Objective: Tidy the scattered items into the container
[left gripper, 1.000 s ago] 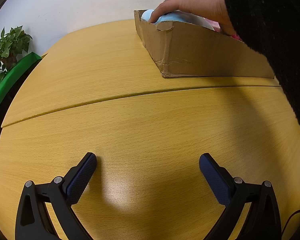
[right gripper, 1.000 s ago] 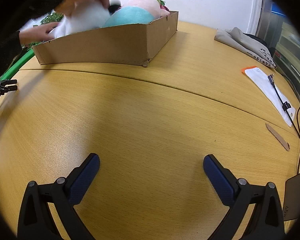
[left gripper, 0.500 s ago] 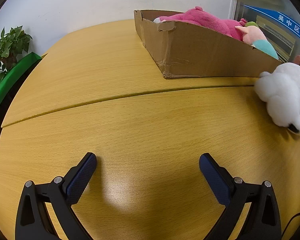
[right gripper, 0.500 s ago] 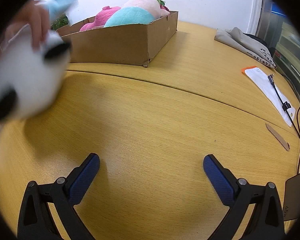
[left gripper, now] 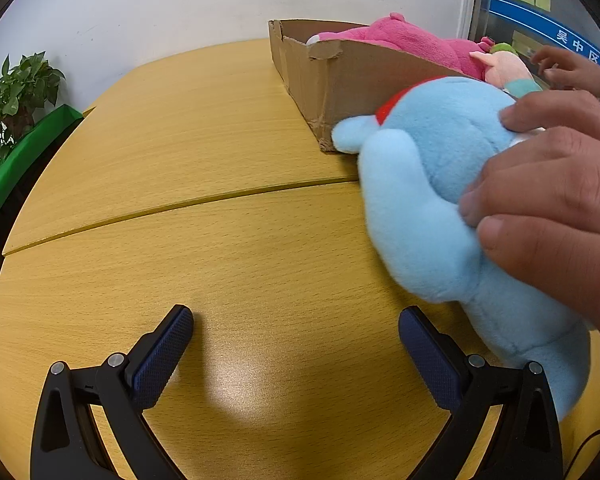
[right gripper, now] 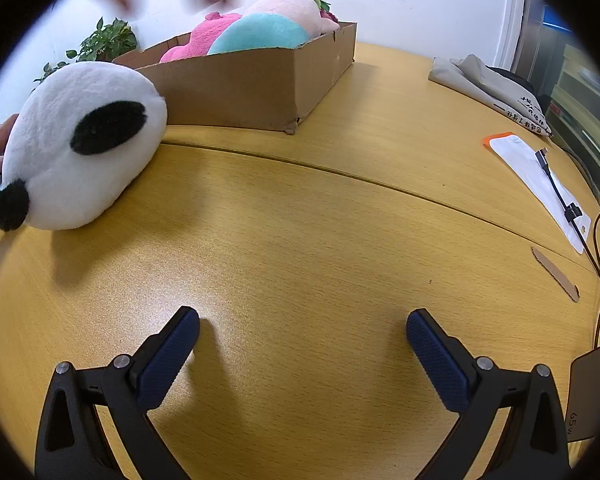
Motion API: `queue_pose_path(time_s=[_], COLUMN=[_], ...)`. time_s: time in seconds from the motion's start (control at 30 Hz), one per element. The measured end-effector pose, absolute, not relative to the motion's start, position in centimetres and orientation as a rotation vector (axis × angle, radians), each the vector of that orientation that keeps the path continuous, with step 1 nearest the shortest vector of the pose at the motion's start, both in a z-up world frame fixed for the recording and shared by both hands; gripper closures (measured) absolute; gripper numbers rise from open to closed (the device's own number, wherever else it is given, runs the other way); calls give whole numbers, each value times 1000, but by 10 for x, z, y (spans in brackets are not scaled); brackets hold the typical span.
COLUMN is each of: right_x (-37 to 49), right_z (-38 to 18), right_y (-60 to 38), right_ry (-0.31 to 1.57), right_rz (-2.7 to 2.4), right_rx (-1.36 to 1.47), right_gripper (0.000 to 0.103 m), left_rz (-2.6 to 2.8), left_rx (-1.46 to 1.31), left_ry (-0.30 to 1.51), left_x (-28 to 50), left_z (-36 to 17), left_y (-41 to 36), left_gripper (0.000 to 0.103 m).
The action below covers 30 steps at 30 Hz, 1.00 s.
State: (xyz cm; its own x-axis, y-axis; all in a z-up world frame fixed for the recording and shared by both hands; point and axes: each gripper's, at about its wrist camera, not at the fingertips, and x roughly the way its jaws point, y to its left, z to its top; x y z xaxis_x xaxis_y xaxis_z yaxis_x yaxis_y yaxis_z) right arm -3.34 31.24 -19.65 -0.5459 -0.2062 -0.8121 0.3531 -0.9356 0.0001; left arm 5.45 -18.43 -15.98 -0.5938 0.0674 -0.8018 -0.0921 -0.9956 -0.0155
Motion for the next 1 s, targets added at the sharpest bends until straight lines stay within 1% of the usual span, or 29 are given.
queue_pose_path(time_s=[0.73, 1.0], right_x=[-34, -34], right_z=[-197, -197], right_y=[312, 312], right_ry=[234, 234], right_rz=[-2502, -2502], right_rx=[1282, 1282], right_gripper=[0, 0], left_rz=[2697, 2692], left_rx=[-1357, -1355], left_ry=[66, 67], left_x=[57, 69], left_z=[-159, -159], left_y=[-187, -220], left_gripper=[0, 0])
